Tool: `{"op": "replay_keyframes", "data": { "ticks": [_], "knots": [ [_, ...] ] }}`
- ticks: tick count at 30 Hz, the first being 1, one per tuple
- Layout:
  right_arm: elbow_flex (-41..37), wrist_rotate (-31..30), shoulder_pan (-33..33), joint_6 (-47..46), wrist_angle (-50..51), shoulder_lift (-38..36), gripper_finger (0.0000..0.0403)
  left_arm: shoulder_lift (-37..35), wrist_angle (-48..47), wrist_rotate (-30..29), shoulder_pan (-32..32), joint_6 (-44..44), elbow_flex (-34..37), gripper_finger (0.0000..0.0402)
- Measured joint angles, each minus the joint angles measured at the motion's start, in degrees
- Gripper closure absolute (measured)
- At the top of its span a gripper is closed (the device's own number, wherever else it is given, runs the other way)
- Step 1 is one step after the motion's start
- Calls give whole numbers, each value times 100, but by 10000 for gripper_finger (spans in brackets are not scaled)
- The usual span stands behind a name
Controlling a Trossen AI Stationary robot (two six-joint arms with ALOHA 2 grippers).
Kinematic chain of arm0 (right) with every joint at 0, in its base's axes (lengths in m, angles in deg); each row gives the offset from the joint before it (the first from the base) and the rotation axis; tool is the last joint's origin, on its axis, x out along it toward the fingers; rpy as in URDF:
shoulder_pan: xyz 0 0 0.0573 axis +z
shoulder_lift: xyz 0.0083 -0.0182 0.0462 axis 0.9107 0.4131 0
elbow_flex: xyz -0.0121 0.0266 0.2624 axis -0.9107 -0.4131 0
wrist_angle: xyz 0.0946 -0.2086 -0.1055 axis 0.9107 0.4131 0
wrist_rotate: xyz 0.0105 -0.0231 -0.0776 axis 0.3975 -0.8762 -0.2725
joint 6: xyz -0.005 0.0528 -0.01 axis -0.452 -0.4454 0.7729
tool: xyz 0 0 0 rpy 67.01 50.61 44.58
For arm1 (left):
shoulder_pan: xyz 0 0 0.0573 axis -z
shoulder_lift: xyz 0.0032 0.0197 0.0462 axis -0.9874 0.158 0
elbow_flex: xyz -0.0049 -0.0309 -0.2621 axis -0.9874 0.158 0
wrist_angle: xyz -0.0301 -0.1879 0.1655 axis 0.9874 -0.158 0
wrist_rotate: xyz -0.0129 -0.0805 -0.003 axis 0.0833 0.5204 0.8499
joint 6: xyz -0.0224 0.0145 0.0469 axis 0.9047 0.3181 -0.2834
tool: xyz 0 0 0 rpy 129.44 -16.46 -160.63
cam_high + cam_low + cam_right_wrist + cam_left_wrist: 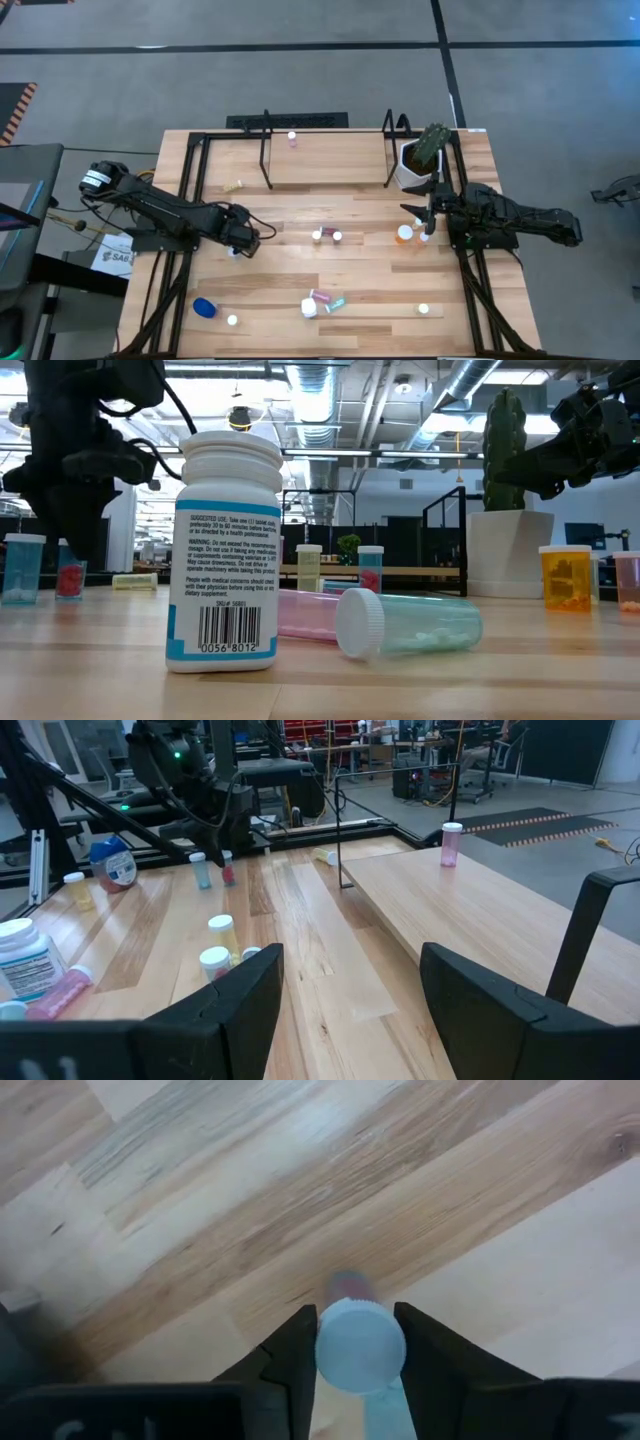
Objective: Pick and place medicine bottles onto shelf by color
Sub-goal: Put the blue pill bottle on the shelf
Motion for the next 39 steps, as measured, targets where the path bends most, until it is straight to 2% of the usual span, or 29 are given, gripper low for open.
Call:
{"op": "replay_keyframes", "data": {
  "ticks": [10, 15, 20, 27, 34, 39],
  "knots": [
    [0, 0, -1, 0, -2, 0, 143, 1, -310, -350, -213, -593, -1024, 301],
    [0, 0, 1, 0, -1, -1, 143, 1, -108, -540, -576, -1429, -1515, 301],
    [0, 0, -1, 0, 0, -2, 143, 104, 407, -437, -1182, -2471, -1787, 301],
    [0, 0, 1, 0, 6, 0, 143, 1214, 90, -213, -1825, -4105, -2790, 301],
    [0, 0, 1, 0, 2, -1, 143, 2436, -553, -743, -2442, -6116, -4249, 300],
    [0, -1, 0, 0, 0, -1, 143, 2809, -471, -404, -3120, -7253, -4773, 286]
  ]
}}
